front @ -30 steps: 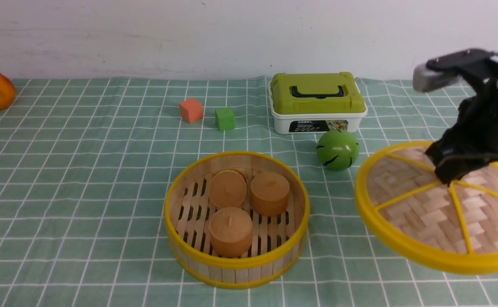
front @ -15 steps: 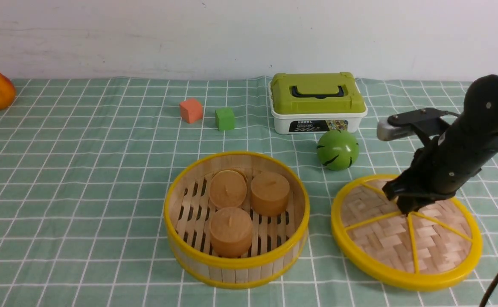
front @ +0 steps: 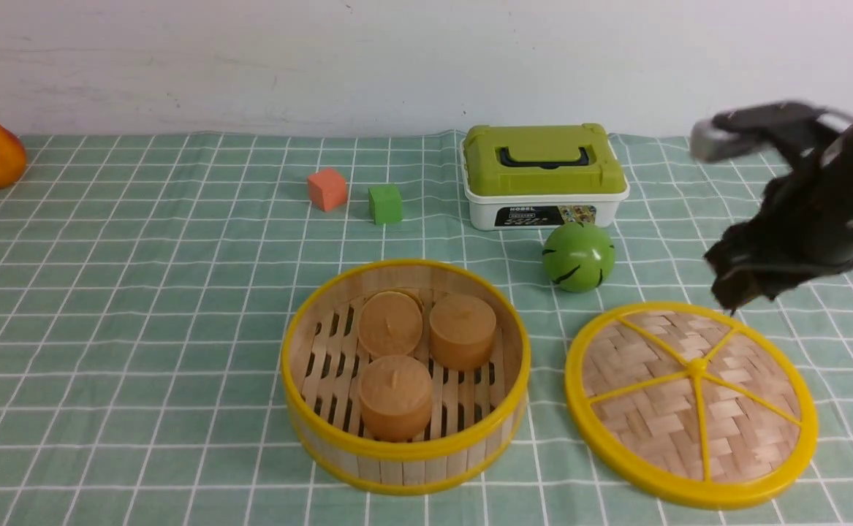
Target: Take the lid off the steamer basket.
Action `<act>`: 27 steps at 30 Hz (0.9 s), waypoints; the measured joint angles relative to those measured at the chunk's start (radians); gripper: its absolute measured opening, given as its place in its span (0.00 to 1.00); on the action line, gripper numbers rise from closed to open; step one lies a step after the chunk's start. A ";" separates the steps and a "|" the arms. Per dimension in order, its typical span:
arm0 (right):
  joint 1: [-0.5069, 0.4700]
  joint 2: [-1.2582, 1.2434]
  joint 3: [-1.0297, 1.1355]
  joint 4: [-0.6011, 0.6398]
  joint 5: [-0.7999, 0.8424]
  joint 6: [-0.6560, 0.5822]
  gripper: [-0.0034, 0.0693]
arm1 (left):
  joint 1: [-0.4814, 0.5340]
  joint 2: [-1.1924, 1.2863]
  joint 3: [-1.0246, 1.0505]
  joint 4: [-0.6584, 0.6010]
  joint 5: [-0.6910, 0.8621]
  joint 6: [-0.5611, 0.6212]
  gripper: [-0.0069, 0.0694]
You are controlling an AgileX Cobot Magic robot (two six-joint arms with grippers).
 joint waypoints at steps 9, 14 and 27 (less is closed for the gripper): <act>0.000 -0.644 0.317 0.000 -0.145 -0.002 0.35 | 0.000 0.000 0.000 0.000 0.000 0.000 0.40; 0.000 -0.923 0.508 0.000 -0.266 0.048 0.09 | 0.000 0.000 0.000 0.000 0.000 0.000 0.40; -0.001 -1.334 0.817 -0.098 -0.373 0.123 0.02 | 0.000 0.000 0.000 0.000 0.000 0.000 0.40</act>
